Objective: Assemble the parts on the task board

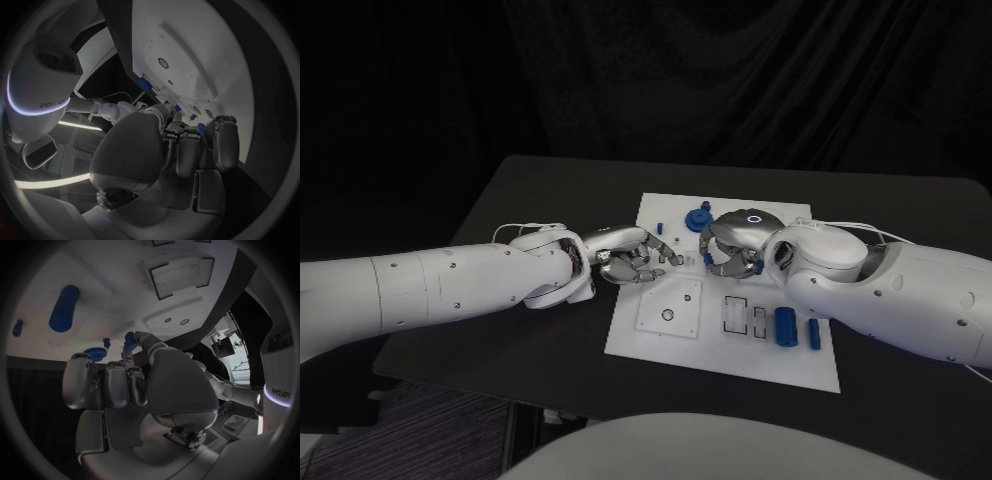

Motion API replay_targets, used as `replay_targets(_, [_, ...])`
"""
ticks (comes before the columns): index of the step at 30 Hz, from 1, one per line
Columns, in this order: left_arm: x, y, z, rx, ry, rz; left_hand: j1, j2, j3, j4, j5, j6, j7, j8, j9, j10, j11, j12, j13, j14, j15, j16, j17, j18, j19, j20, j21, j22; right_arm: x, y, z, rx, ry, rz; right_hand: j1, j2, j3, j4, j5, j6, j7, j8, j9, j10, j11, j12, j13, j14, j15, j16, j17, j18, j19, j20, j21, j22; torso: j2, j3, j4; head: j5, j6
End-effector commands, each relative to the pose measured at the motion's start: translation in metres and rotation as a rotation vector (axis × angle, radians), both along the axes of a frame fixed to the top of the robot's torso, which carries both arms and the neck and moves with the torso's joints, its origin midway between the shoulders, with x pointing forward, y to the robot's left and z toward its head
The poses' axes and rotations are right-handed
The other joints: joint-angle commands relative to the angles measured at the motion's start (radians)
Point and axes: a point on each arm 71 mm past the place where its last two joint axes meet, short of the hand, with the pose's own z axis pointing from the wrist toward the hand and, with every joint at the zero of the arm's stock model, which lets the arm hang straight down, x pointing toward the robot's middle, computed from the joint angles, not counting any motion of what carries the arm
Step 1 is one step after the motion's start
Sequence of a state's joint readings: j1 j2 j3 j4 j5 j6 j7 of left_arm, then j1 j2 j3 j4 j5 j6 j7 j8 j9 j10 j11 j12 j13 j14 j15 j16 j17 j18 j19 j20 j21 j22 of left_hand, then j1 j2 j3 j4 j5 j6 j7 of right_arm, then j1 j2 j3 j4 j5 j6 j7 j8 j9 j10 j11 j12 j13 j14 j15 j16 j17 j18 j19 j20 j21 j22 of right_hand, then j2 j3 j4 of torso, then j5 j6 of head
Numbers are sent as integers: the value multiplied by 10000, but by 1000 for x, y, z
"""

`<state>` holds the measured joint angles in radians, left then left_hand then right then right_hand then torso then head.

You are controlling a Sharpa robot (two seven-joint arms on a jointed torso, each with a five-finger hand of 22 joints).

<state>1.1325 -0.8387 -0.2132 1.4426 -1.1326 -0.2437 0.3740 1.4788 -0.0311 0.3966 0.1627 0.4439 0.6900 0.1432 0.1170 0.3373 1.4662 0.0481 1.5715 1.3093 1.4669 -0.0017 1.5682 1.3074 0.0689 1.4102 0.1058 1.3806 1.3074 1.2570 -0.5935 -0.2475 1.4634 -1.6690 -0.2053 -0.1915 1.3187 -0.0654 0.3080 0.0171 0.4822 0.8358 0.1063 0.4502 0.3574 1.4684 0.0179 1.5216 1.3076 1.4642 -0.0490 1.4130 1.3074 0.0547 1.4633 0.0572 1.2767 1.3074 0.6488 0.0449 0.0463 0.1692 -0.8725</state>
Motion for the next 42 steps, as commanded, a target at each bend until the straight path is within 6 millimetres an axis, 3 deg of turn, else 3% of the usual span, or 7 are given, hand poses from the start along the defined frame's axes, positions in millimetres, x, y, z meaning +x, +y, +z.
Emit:
replay_targets(1, [-1, 1, 3, -222, -302, 73, 2, -15, 40, 4, 34, 69, 6, 69, -11, 1045, 61, -7, 2615, 1039, 63, 26, 2634, -141, -14, 82, -41, 1909, 1, 1, -1, 305, -393, -30, 37, 45, 24, -22, -258, 154, -110, -18, 1219, 217, -8, -41, 1734, 447, -20, -66, 463, 120, -64, 0, -74, 1737, 6, 0, 13, -11, -2])
replay_targets(7, [-1, 3, 4, -232, -353, 124, 3, -14, 40, 4, 34, 72, 4, 69, -12, 1045, 60, -7, 2615, 1039, 63, 26, 2634, -139, -21, 82, -50, 1905, 0, 3, -5, 352, -421, -25, 28, 51, 12, -15, -354, 146, -106, -40, 1226, 220, -3, -38, 1739, 444, -16, -74, 452, 123, -70, 2, -93, 1733, 6, -5, 44, -49, -2])
replay_targets(24, [0, 4, 2, -129, -239, 154, 16, -2, 54, -1, 37, 86, 0, 62, -24, 1045, 57, -7, 2615, 1039, 63, 26, 2634, -134, -34, 83, -65, 1899, 0, 7, -12, 244, -330, -112, -8, 65, -10, 14, -495, 113, -94, -99, 1227, 208, 7, -45, 1725, 444, -9, -77, 450, 124, -70, 7, -105, 1732, 10, 2, -30, 2, -2])
replay_targets(32, [0, 3, 1, -91, -169, 136, 16, -2, 54, -1, 37, 86, 0, 62, -24, 1045, 57, -7, 2615, 1039, 63, 26, 2634, -134, -34, 83, -65, 1899, 0, 8, -13, 42, -211, -203, -56, 70, -69, 65, -955, 4, -46, -324, 1175, 181, 47, -61, 1696, 439, 23, -96, 425, 130, -76, 32, -156, 1722, 10, 10, -14, -14, -2])
replay_targets(34, [0, 3, 1, -79, -147, 130, 19, 3, 59, -2, 38, 87, 1, 58, -28, 1045, 57, -7, 2615, 1039, 63, 26, 2634, -131, -44, 84, -77, 1895, 0, 8, -14, -40, -162, -229, -67, 70, -77, 80, -1047, -64, -18, -424, 1135, 175, 69, -65, 1689, 435, 38, -105, 413, 132, -79, 43, -172, 1719, 13, 12, -7, -20, -2])
replay_targets(37, [1, 3, 1, -62, -119, 127, 19, 3, 59, -2, 38, 87, 1, 58, -28, 1045, 57, -7, 2615, 1039, 63, 26, 2634, -131, -44, 84, -77, 1895, 0, 8, -15, -132, -106, -249, -130, 57, -136, 154, -1586, -209, 72, -746, 999, 128, 150, -92, 1641, 410, 105, -152, 356, 148, -113, 97, -279, 1692, 12, 7, -4, -14, -2])
replay_targets(42, [1, 2, 0, -22, -74, 139, 23, 1, 62, -6, 35, 80, 1, 48, -37, 1045, 57, -7, 2615, 1039, 63, 26, 2634, -125, -60, 84, -96, 1888, 1, 8, -16, -183, -70, -249, -207, -23, -266, 307, -2334, -668, 311, -1731, 500, 48, 357, -137, 1558, 380, 278, -194, 296, 165, -147, 253, -407, 1666, 15, 7, -22, 15, -2])
